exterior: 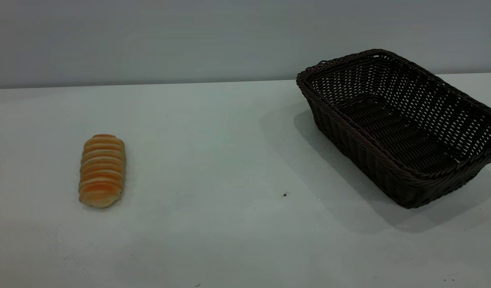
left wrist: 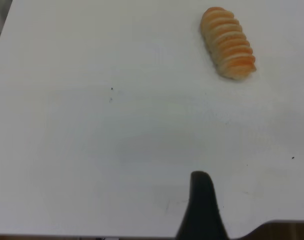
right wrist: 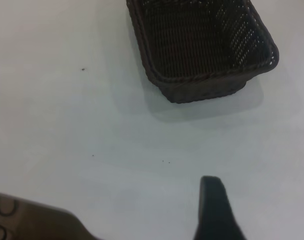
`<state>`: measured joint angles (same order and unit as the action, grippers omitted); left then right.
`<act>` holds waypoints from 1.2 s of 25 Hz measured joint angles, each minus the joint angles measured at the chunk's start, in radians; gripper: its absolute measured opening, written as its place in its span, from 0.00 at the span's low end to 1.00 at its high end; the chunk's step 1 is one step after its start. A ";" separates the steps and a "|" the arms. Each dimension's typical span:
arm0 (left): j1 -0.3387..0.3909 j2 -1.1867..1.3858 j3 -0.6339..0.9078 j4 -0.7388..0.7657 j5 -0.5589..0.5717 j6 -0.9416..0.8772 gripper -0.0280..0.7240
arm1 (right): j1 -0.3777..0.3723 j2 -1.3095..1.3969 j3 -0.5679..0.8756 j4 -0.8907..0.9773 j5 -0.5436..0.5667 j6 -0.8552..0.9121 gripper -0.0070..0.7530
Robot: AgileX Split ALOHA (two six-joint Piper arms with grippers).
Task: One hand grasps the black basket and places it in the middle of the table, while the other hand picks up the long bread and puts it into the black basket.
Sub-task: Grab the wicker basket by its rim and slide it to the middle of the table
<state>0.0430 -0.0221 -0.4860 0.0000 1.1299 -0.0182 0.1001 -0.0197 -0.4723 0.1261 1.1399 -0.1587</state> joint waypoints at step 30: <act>0.000 0.714 -0.298 0.020 -0.289 0.099 0.83 | 0.000 0.805 -0.163 0.102 -0.279 0.110 0.76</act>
<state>0.0430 0.6914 -0.7841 0.0205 0.8411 0.0810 0.1001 0.7848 -0.6357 0.2282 0.8612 -0.0490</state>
